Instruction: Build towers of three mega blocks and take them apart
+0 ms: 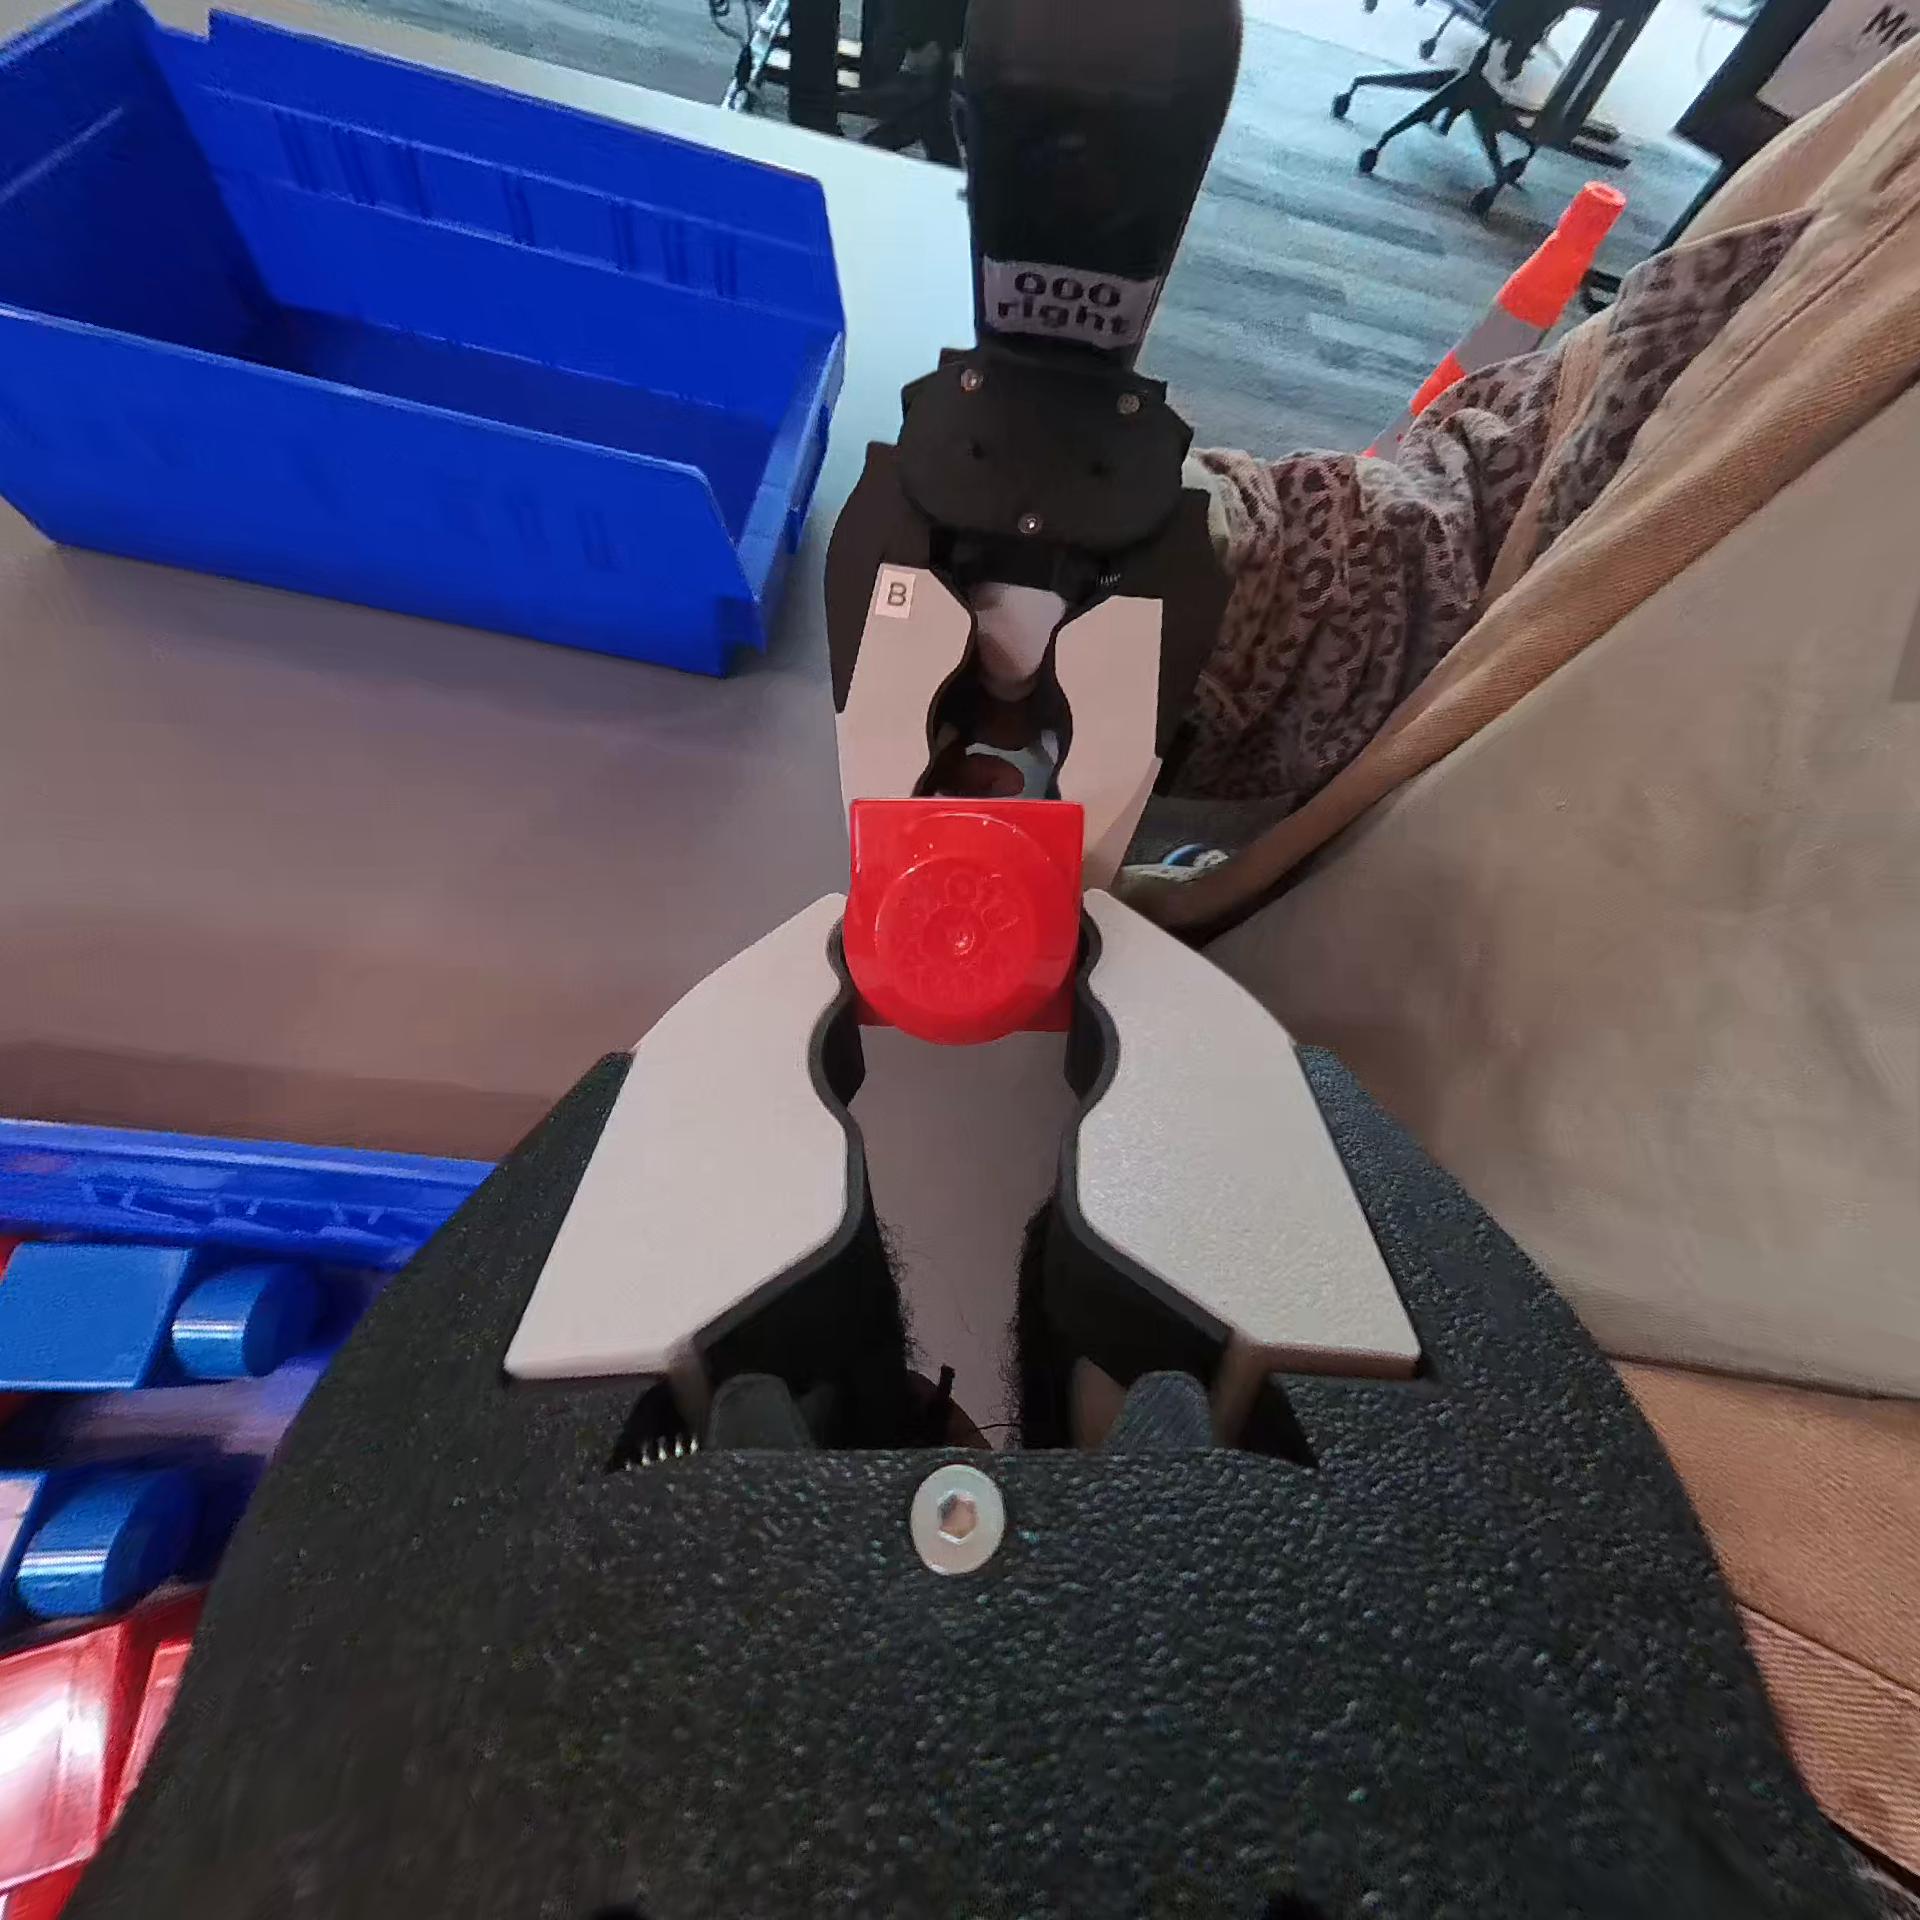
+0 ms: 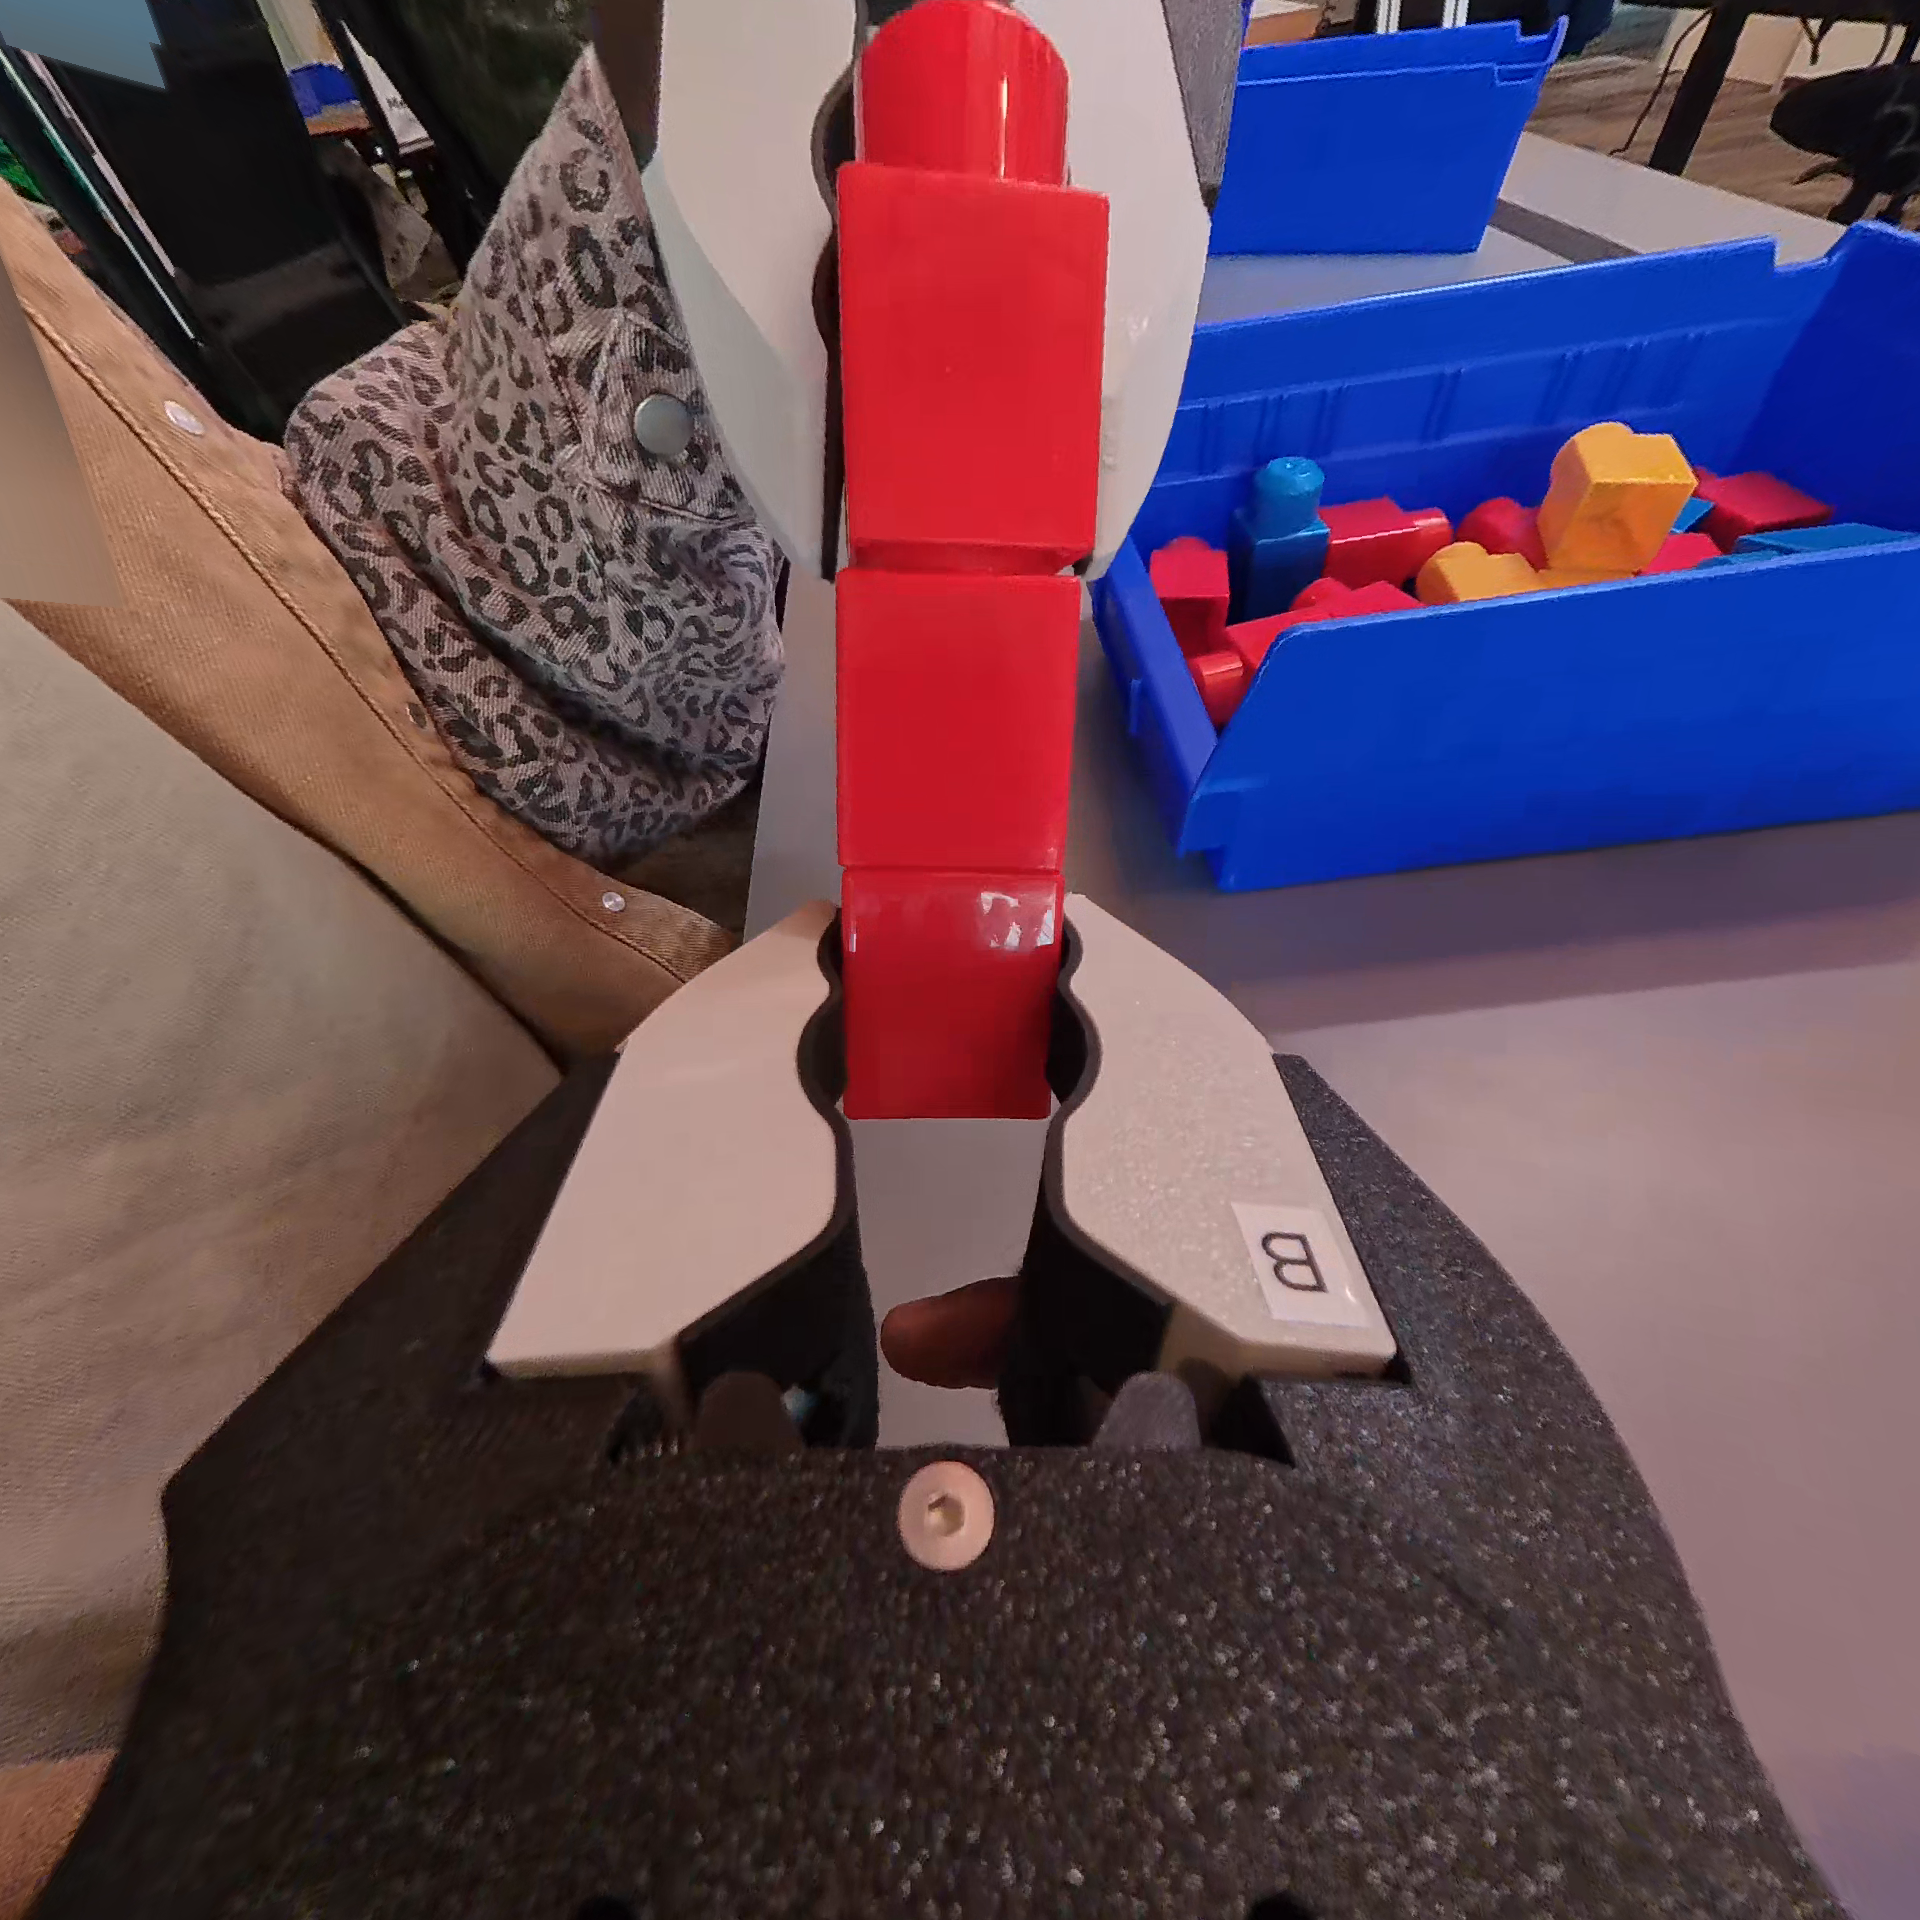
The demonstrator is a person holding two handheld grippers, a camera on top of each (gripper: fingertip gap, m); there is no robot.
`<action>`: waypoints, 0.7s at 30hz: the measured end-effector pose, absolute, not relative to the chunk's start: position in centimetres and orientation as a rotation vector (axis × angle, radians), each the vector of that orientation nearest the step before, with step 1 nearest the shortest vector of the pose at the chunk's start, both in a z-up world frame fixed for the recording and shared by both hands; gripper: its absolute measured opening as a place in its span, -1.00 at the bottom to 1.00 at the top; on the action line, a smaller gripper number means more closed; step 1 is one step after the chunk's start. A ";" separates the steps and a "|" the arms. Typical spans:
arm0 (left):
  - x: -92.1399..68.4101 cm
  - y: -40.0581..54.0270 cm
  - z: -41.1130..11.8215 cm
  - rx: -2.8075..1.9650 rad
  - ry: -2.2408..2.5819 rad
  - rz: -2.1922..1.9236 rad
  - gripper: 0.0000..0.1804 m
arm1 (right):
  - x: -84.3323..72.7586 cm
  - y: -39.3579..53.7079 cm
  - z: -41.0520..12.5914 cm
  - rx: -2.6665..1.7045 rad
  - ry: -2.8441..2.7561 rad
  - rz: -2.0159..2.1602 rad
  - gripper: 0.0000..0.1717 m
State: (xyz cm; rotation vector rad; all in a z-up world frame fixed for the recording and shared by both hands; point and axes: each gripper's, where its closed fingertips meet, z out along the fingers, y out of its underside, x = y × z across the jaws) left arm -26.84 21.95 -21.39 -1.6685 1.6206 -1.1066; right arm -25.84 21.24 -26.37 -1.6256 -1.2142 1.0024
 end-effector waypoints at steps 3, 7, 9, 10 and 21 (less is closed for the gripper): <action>-26.6 22.2 -21.6 -1.676 1.607 -1.118 -0.60 | -25.7 21.5 -26.4 -1.624 -1.197 1.003 -0.60; -26.4 22.6 -22.1 -1.688 1.605 -1.153 -0.60 | -25.6 21.7 -26.7 -1.643 -1.189 1.008 -0.60; -26.5 22.6 -21.4 -1.661 1.587 -1.191 -0.60 | -25.8 21.6 -25.9 -1.619 -1.150 1.066 -0.59; -26.5 22.7 -20.9 -1.638 1.568 -1.209 -0.59 | -25.9 21.6 -25.5 -1.608 -1.127 1.099 -0.59; -25.8 23.5 -17.5 -1.437 1.348 -1.422 -0.60 | -25.6 21.1 -24.4 -1.611 -1.051 1.271 -0.59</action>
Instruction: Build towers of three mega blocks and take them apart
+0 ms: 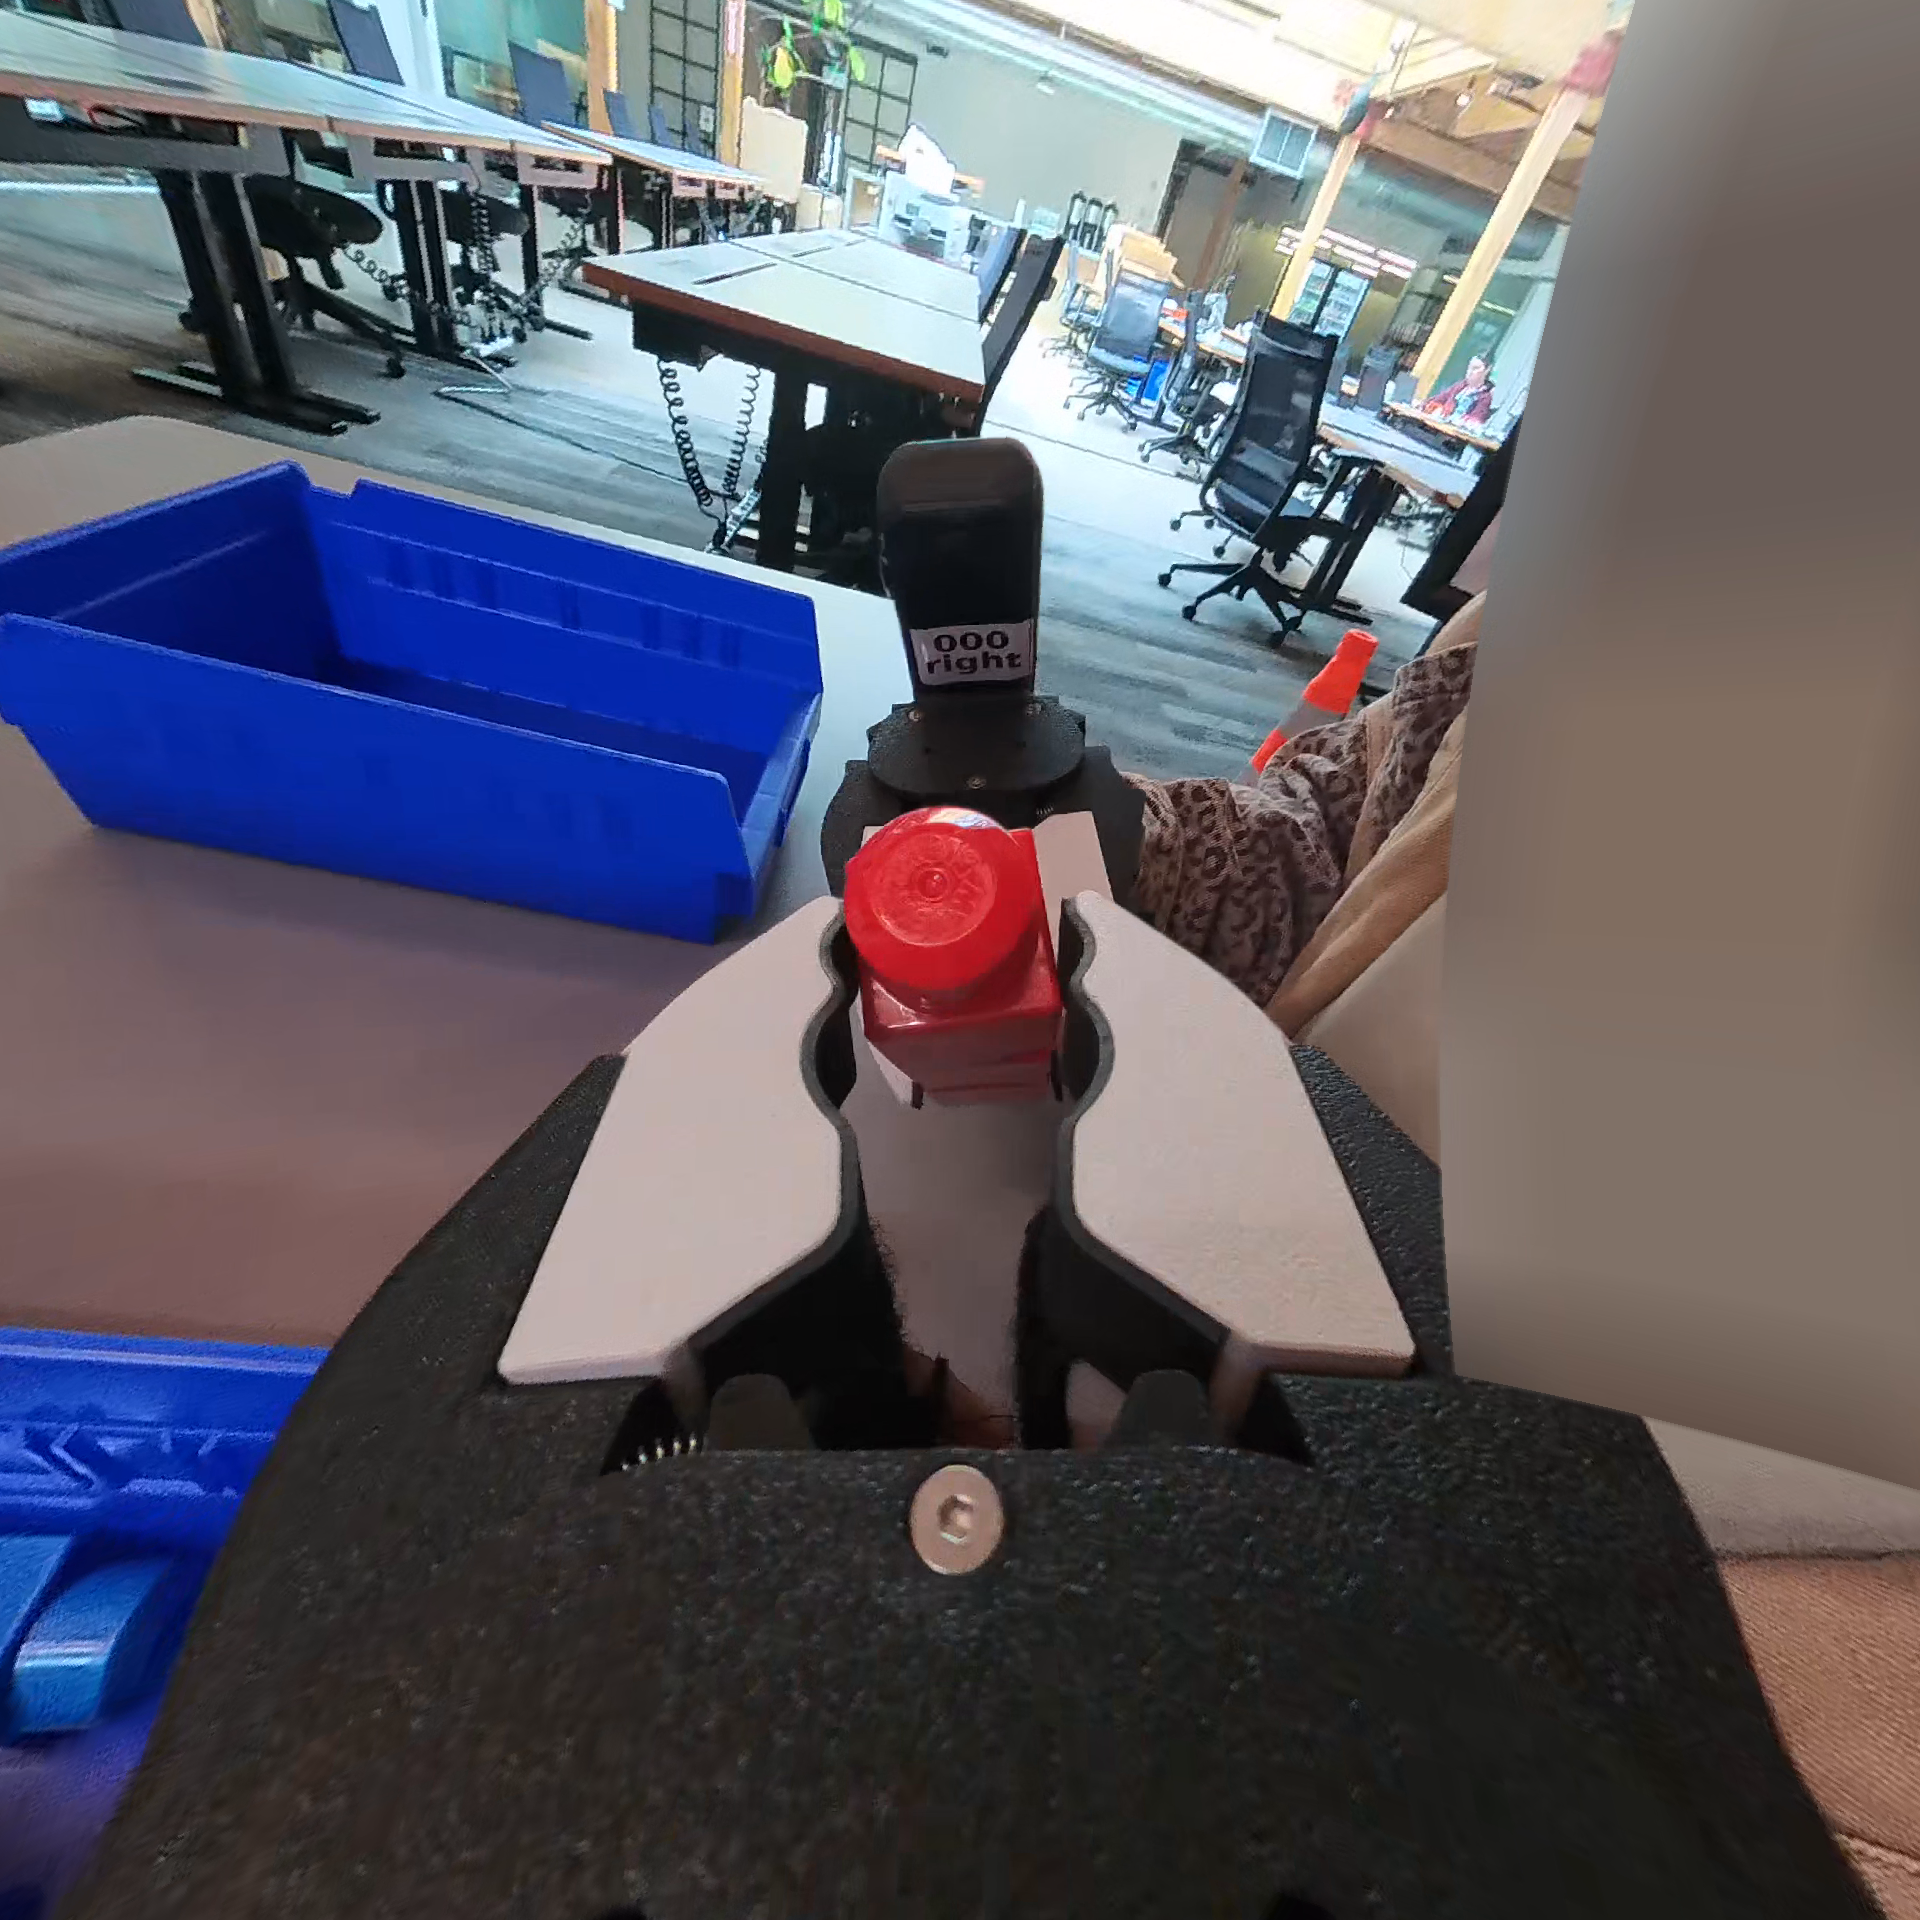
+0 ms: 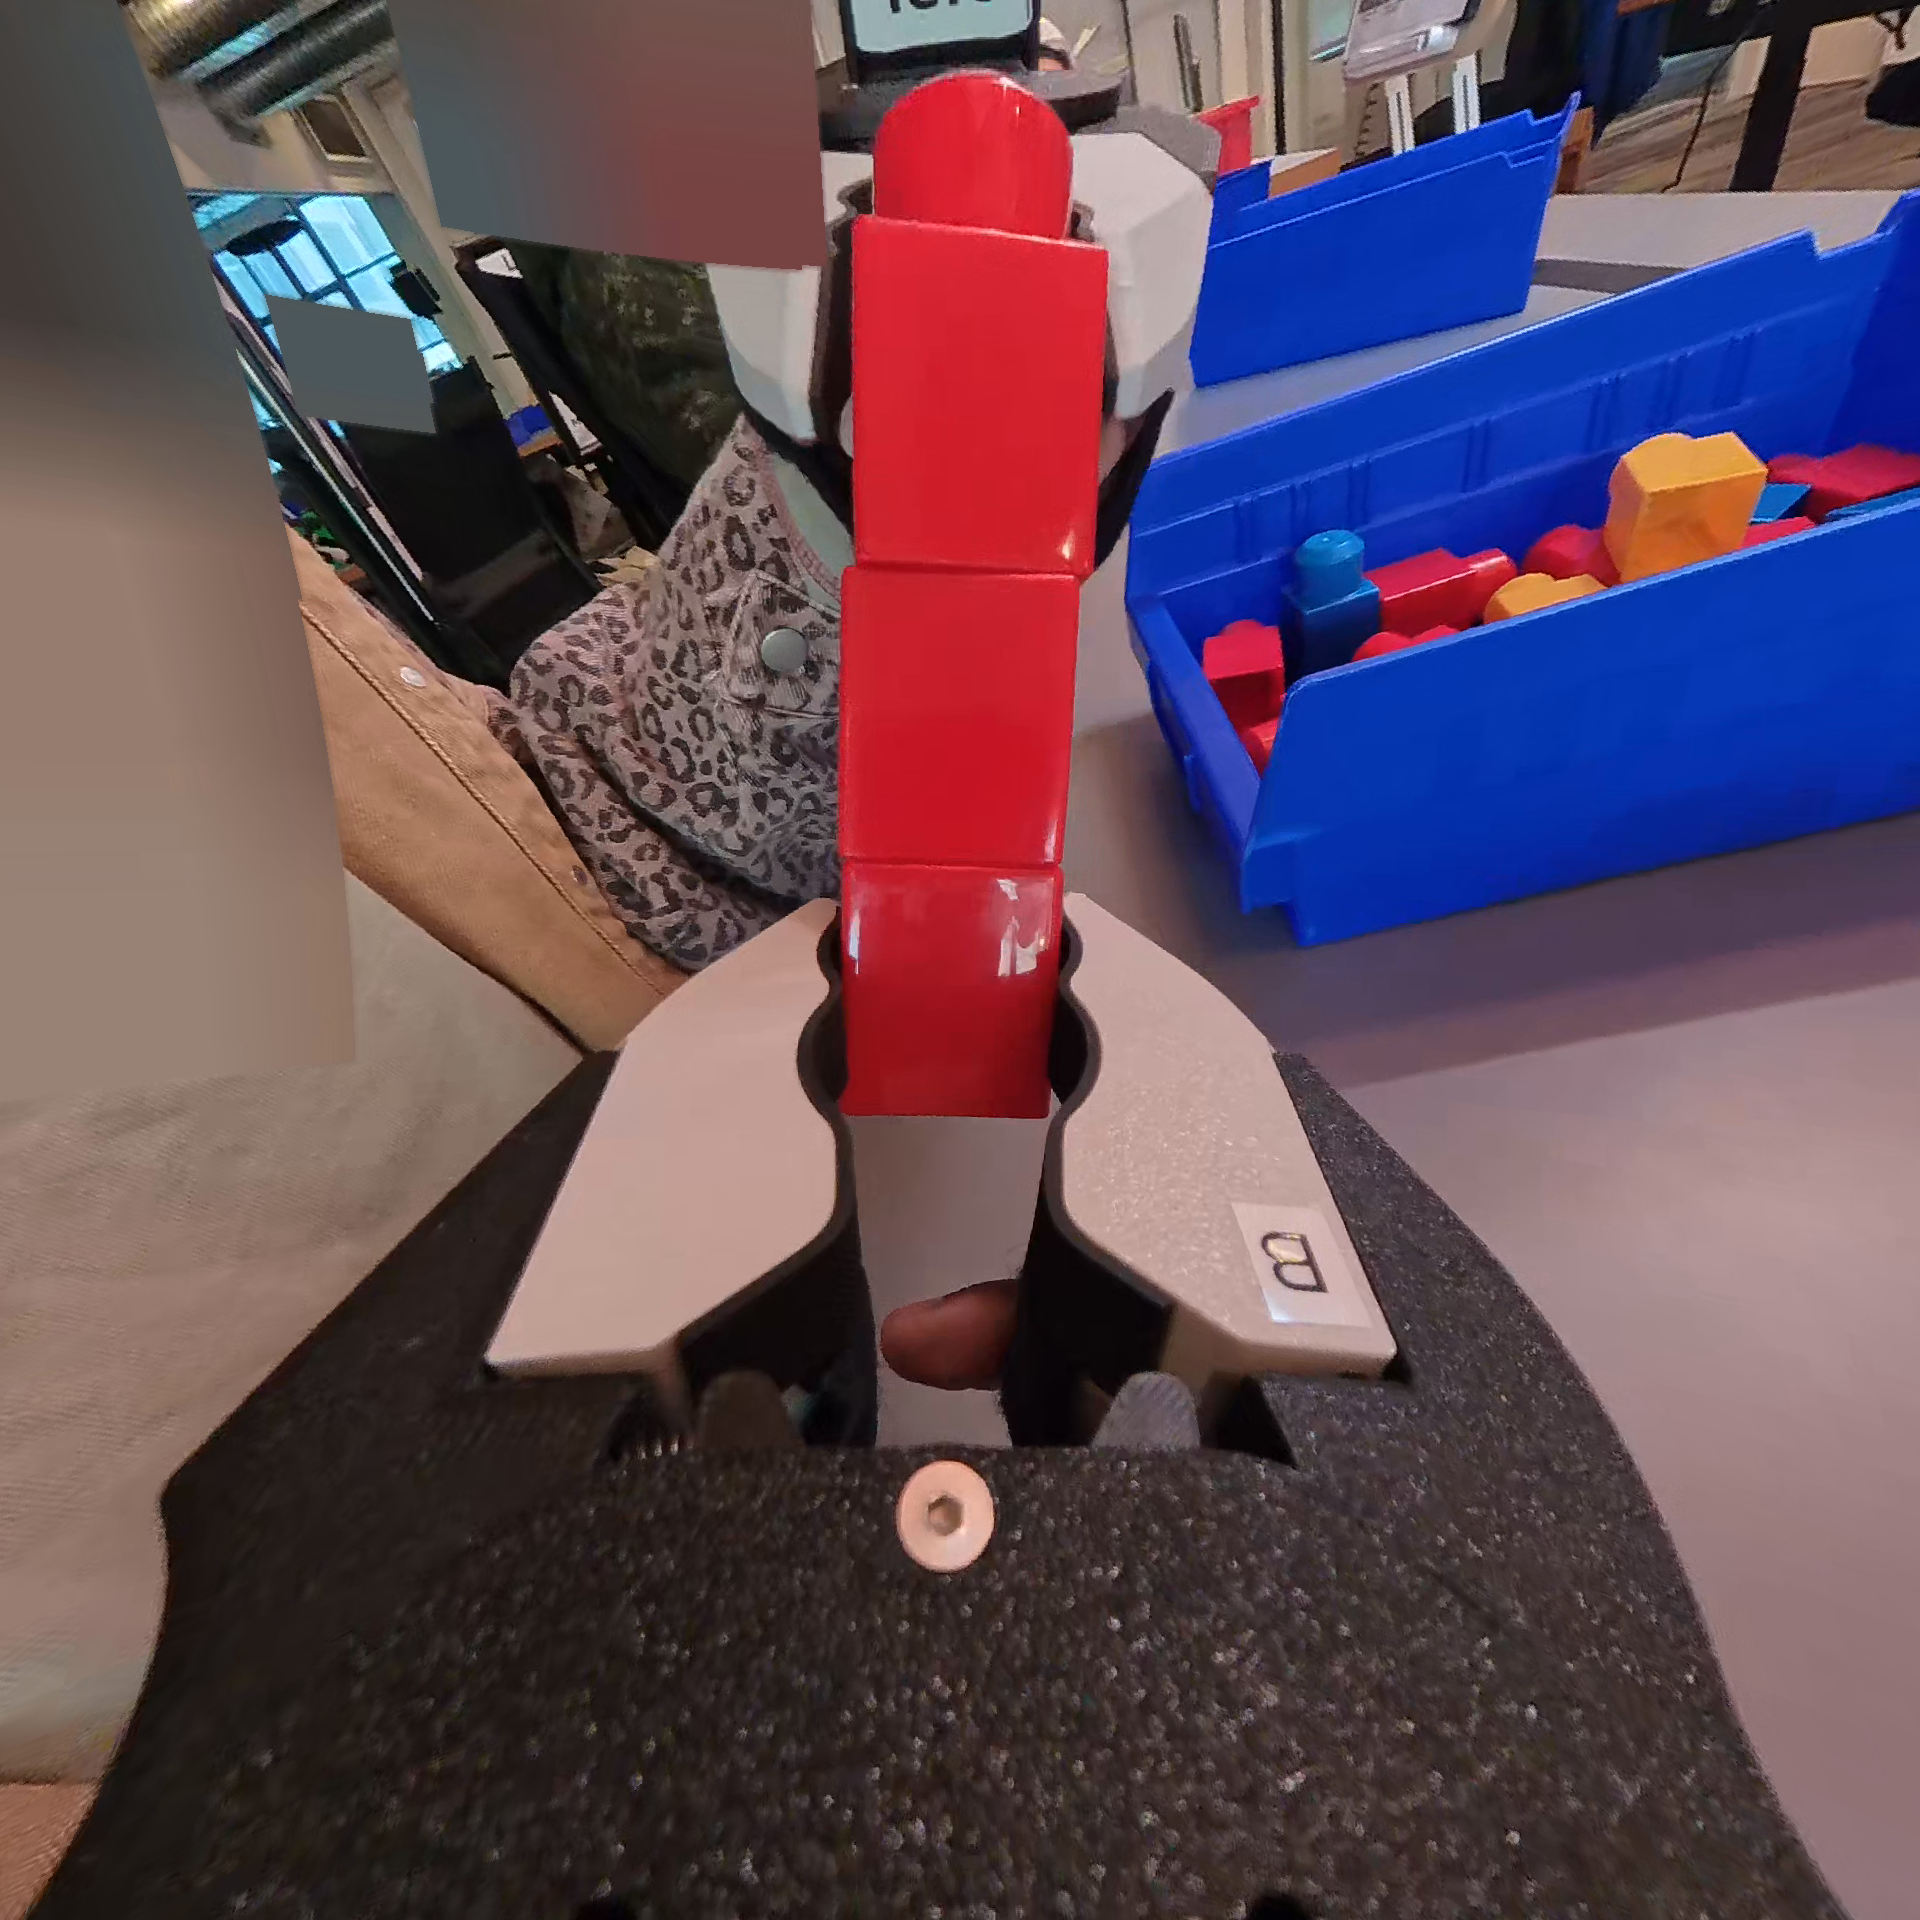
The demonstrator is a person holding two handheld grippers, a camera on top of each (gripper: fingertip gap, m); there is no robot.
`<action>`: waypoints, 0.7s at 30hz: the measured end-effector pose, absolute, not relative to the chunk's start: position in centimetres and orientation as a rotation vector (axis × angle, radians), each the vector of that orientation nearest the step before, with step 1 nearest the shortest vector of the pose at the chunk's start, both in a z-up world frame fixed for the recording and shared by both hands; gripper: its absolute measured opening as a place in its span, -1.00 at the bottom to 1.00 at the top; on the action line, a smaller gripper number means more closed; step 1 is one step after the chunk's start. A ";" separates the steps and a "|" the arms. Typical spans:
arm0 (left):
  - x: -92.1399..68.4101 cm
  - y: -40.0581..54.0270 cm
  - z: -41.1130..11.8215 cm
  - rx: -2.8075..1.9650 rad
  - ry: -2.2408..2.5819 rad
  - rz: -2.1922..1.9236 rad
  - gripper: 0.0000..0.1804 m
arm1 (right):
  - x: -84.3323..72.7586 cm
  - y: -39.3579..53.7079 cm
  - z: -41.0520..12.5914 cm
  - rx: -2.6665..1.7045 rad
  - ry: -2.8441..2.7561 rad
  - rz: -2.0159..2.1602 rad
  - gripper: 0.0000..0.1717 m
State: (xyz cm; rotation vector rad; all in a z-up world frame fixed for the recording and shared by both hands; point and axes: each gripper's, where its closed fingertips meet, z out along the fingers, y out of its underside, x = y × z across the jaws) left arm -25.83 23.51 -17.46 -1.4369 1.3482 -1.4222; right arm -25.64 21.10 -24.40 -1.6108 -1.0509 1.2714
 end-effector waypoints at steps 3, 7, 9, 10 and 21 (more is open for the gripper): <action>-25.9 23.0 -17.4 -1.416 1.374 -1.440 -0.60 | -25.8 20.5 -24.3 -1.602 -1.064 1.348 -0.60; -26.0 22.4 -17.3 -1.398 1.394 -1.475 -0.60 | -26.1 19.8 -24.3 -1.599 -1.081 1.426 -0.59; -26.1 22.6 -17.4 -1.424 1.387 -1.472 -0.60 | -26.2 19.8 -24.3 -1.603 -1.068 1.451 -0.59; -26.1 22.7 -17.5 -1.424 1.390 -1.460 -0.60 | -26.2 19.8 -24.3 -1.602 -1.061 1.457 -0.59; -24.6 24.4 -18.1 -1.599 1.244 -1.411 -0.60 | -25.5 22.4 -22.3 -1.538 -0.851 1.372 -0.57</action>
